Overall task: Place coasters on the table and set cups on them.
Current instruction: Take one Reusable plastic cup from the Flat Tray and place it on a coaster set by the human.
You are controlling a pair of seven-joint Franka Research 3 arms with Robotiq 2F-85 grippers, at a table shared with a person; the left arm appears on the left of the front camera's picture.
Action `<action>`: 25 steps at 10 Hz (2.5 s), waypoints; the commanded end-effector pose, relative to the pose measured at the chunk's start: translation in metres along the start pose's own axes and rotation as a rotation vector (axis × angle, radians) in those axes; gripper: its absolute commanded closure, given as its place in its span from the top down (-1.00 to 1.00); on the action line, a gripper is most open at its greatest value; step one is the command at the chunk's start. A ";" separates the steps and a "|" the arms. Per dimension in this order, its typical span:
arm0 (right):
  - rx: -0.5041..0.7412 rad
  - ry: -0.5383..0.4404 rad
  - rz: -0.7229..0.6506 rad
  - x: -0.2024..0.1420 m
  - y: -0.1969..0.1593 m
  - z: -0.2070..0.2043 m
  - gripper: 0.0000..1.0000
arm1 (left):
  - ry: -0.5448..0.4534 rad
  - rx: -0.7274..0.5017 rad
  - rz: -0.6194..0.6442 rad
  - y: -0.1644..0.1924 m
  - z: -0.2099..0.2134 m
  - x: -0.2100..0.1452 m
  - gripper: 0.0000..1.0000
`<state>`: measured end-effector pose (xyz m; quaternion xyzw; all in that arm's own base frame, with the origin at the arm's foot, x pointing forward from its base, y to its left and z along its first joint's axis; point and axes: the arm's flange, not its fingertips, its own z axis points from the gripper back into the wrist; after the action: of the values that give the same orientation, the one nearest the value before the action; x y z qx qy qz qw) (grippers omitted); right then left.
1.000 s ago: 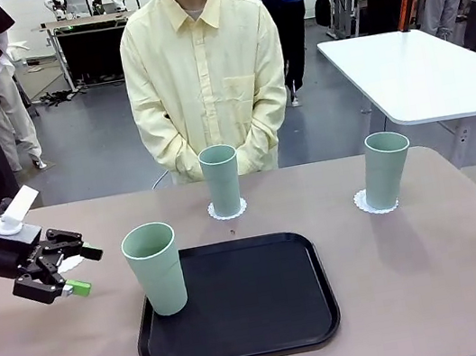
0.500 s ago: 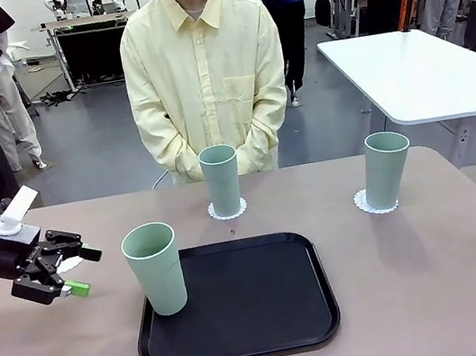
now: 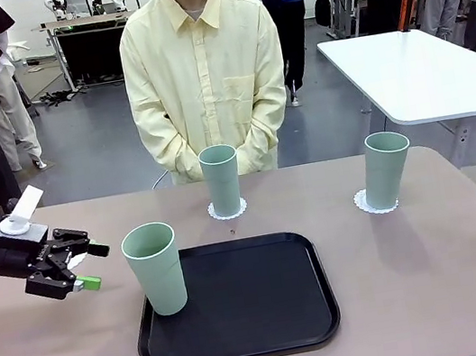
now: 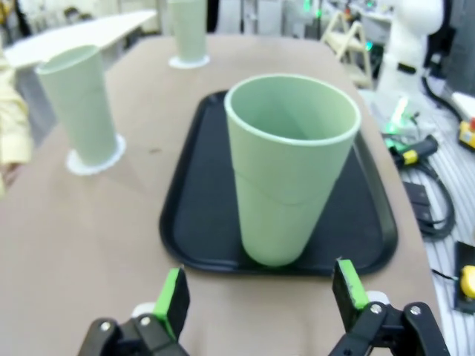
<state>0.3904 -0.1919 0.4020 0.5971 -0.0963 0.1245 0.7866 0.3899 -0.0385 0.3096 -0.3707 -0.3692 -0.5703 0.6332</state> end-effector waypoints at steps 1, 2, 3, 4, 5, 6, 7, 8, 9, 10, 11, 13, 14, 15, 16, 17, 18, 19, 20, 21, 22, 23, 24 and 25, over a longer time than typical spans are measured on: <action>0.000 0.001 -0.005 0.000 0.002 0.000 1.00 | -0.059 0.029 -0.070 0.007 -0.020 -0.007 1.00; 0.000 0.001 -0.005 0.000 0.002 0.000 1.00 | -0.078 0.017 -0.083 0.007 -0.029 -0.010 1.00; 0.000 0.001 -0.005 0.000 0.002 0.000 1.00 | -0.098 -0.011 -0.091 0.007 -0.035 -0.011 1.00; 0.000 0.001 -0.005 0.000 0.002 0.000 1.00 | -0.110 -0.050 -0.100 0.005 -0.040 -0.013 1.00; 0.000 0.001 -0.005 0.000 0.002 0.000 1.00 | -0.109 -0.100 -0.105 0.003 -0.043 -0.013 1.00; 0.000 0.001 -0.005 0.000 0.002 0.000 1.00 | -0.109 -0.128 -0.107 0.002 -0.045 -0.014 1.00; 0.000 0.001 -0.005 0.000 0.002 0.000 1.00 | -0.115 -0.150 -0.111 0.001 -0.047 -0.014 1.00; 0.000 0.001 -0.005 0.000 0.002 0.000 1.00 | -0.119 -0.162 -0.121 0.001 -0.050 -0.013 1.00; 0.000 0.001 -0.005 0.000 0.002 0.000 1.00 | -0.143 -0.187 -0.148 0.000 -0.053 -0.013 1.00; 0.000 0.001 -0.005 0.000 0.002 0.000 1.00 | -0.148 -0.198 -0.153 0.000 -0.057 -0.014 1.00; 0.000 0.001 -0.005 0.000 0.002 0.000 1.00 | -0.155 -0.206 -0.159 0.000 -0.061 -0.015 1.00; 0.000 0.001 -0.005 0.000 0.002 0.000 1.00 | -0.165 -0.225 -0.178 0.000 -0.067 -0.017 1.00; 0.000 0.001 -0.005 0.000 0.002 0.000 1.00 | -0.177 -0.236 -0.197 0.002 -0.070 -0.017 1.00; 0.000 0.001 -0.005 0.000 0.002 0.000 1.00 | -0.184 -0.241 -0.210 0.002 -0.072 -0.018 1.00; 0.000 0.001 -0.005 0.000 0.002 0.000 1.00 | -0.183 -0.245 -0.206 0.004 -0.074 -0.018 1.00; 0.000 0.001 -0.005 0.000 0.002 0.000 1.00 | -0.177 -0.242 -0.210 0.005 -0.078 -0.019 1.00; 0.000 0.001 -0.005 0.000 0.002 0.000 1.00 | -0.176 -0.240 -0.206 0.008 -0.079 -0.019 1.00; 0.000 0.001 -0.005 0.000 0.002 0.000 1.00 | -0.176 -0.228 -0.204 0.011 -0.080 -0.020 1.00; 0.000 0.001 -0.005 0.000 0.002 0.000 1.00 | -0.177 -0.222 -0.206 0.013 -0.079 -0.020 1.00; 0.000 0.001 -0.005 0.000 0.002 0.000 1.00 | -0.181 -0.215 -0.201 0.014 -0.080 -0.020 1.00; 0.000 0.001 -0.005 0.000 0.002 0.000 1.00 | -0.185 -0.211 -0.199 0.016 -0.082 -0.019 1.00; 0.000 0.001 -0.005 0.000 0.002 0.000 1.00 | -0.188 -0.204 -0.198 0.017 -0.085 -0.019 1.00; 0.000 0.001 -0.005 0.000 0.002 0.000 1.00 | -0.189 -0.194 -0.198 0.018 -0.087 -0.018 1.00; 0.000 0.001 -0.005 0.000 0.002 0.000 1.00 | -0.193 -0.188 -0.196 0.019 -0.090 -0.017 1.00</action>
<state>0.3904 -0.1918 0.4020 0.5971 -0.0962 0.1247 0.7866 0.4089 -0.1008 0.2585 -0.4563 -0.3889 -0.6186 0.5078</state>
